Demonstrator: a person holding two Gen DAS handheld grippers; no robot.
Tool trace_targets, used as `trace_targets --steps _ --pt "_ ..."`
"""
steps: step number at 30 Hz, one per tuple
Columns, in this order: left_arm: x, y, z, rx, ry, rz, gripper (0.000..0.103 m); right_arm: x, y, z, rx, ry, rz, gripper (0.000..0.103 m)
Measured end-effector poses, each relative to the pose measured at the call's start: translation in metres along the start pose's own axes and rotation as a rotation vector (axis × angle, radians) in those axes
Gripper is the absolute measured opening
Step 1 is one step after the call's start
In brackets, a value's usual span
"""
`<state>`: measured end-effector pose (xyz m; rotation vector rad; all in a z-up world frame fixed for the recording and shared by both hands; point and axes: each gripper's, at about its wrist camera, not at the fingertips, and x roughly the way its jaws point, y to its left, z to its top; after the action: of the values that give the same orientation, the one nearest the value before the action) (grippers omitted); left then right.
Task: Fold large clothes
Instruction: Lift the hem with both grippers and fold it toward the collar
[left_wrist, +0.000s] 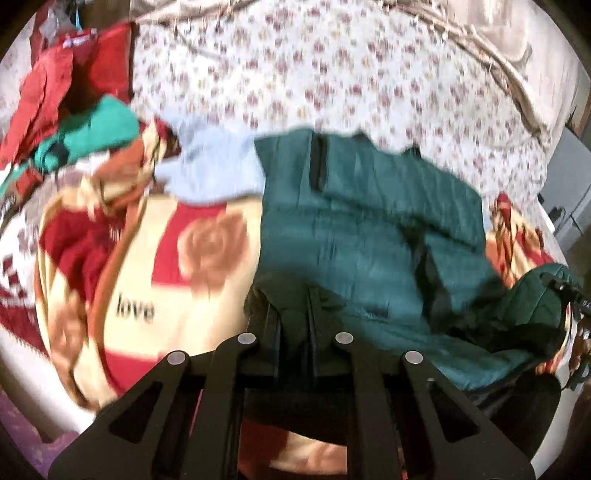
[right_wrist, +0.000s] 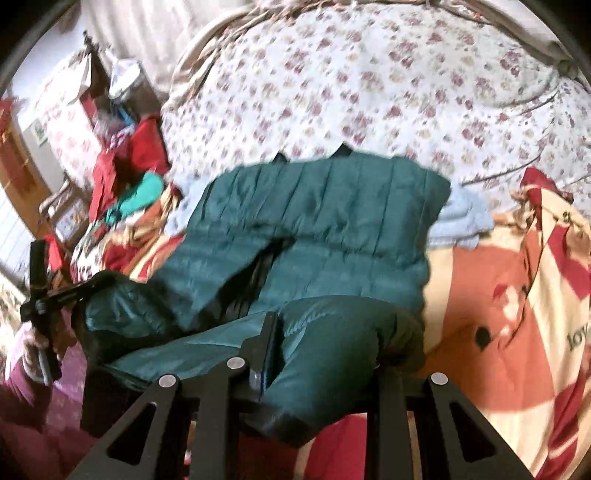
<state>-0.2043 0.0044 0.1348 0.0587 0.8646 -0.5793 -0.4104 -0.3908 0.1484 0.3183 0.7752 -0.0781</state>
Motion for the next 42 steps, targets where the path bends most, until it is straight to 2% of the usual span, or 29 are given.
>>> trace_targets --steps 5,11,18,27,32,35,39,42 --pt "0.014 -0.013 0.045 0.018 -0.069 0.018 0.01 0.018 -0.017 0.037 0.041 -0.046 -0.029 0.024" --pt "0.042 -0.021 0.087 -0.006 -0.118 0.059 0.01 0.041 -0.033 0.072 0.071 -0.067 -0.059 0.024" --pt "0.072 -0.035 0.113 0.015 -0.152 0.132 0.01 0.063 -0.046 0.098 0.08 -0.065 -0.118 0.024" --pt "0.112 -0.032 0.159 -0.028 -0.156 0.194 0.01 0.098 -0.074 0.142 0.143 -0.087 -0.17 0.024" --pt "0.149 -0.032 0.181 -0.053 -0.138 0.234 0.01 0.135 -0.096 0.162 0.21 -0.083 -0.185 0.024" --pt "0.185 -0.031 0.189 -0.075 -0.09 0.272 0.011 0.166 -0.117 0.162 0.277 -0.062 -0.182 0.024" --pt "0.221 -0.026 0.19 -0.133 -0.017 0.301 0.014 0.199 -0.138 0.152 0.315 -0.092 -0.102 0.032" --pt "0.238 -0.019 0.19 -0.19 0.025 0.282 0.015 0.19 -0.142 0.15 0.334 -0.129 -0.043 0.039"
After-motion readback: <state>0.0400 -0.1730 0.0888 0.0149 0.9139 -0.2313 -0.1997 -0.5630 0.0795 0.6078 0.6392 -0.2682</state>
